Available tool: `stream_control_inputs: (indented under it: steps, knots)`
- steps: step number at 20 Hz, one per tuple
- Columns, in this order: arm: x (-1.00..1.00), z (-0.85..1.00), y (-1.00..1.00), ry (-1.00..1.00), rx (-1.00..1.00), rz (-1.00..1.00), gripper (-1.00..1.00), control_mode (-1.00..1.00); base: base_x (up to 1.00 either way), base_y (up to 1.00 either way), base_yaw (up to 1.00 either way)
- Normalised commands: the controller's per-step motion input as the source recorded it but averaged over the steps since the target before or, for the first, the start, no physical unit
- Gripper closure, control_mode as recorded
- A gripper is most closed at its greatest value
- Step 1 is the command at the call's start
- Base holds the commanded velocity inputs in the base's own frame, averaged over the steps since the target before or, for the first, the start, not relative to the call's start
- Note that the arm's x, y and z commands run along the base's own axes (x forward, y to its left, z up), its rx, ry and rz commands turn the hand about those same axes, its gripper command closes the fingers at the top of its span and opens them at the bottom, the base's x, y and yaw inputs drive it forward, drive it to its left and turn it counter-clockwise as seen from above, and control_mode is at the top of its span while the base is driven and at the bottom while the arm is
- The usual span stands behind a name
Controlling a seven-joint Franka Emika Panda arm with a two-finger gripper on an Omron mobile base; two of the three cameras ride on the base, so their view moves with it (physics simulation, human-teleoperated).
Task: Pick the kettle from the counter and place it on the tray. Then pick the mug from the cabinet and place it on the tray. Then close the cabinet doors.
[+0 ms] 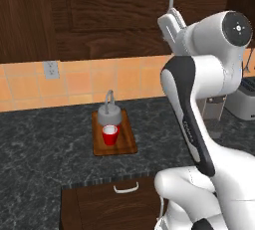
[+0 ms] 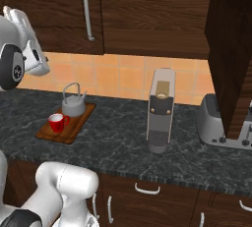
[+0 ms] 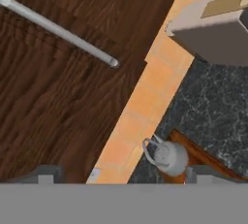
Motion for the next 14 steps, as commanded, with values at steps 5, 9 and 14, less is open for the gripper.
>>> stream_control_inputs:
  steps: [5,9,14]
  knots:
    - [-0.60,0.00,-0.09,-0.20,-0.42,0.22,-1.00,-1.00,0.00,0.00,0.00]
    - [-0.58,0.00,-0.06,-0.09,-0.39,0.15,-1.00,-1.00,0.00,0.00,0.00]
    - [-0.52,0.00,-0.01,0.00,-0.36,0.06,-1.00,-1.00,0.00,0.00,0.00]
